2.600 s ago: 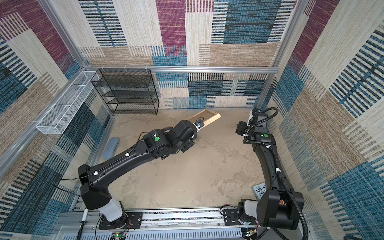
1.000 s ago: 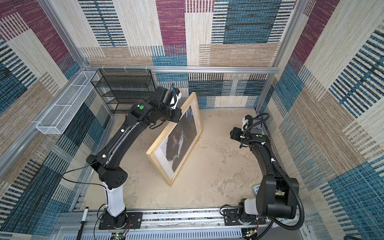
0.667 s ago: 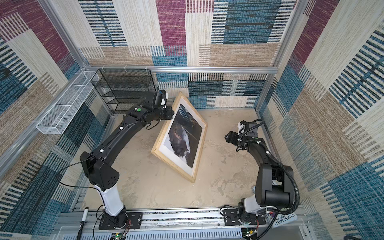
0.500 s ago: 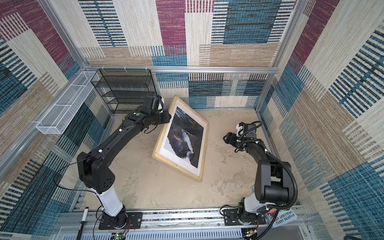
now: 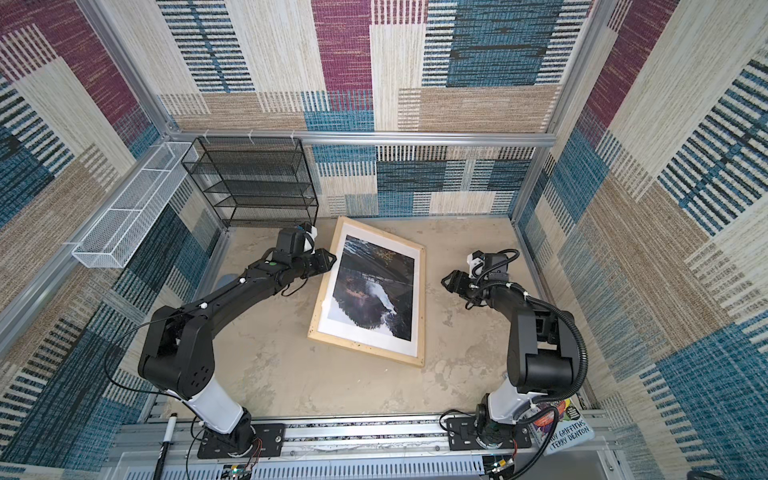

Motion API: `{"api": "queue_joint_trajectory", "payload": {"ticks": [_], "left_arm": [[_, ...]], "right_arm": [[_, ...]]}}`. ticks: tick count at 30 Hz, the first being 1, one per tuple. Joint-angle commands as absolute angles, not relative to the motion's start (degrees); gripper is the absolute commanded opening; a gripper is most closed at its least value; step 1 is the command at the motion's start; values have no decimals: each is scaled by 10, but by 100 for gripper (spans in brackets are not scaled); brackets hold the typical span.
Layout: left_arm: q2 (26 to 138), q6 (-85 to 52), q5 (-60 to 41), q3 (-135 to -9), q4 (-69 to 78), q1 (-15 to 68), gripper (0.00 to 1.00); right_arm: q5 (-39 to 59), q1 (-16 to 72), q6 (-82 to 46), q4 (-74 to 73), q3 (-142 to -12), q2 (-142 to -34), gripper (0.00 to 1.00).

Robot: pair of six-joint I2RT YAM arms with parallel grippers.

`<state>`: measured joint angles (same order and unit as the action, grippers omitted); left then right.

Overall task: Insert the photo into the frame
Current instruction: 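Lower the frame face-up onto the table with the left gripper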

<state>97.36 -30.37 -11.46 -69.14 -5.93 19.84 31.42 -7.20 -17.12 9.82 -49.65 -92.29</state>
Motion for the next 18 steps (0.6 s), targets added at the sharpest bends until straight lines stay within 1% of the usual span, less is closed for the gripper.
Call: {"api": "queue_joint_trajectory", "payload": {"ticks": [1,8,18], "left_arm": [[982,-265,-133,-678,-22,193,31],[1007,-261,-175,-658,32,186,33],[1035,-276,-188,-620,105,168,41]], "right_arm": [[328,-72,-176,77,-494,-926,73],[333,-66,-175,74,-490,-929,73],[322,-38,-180,67,-490,-944,74]]}}
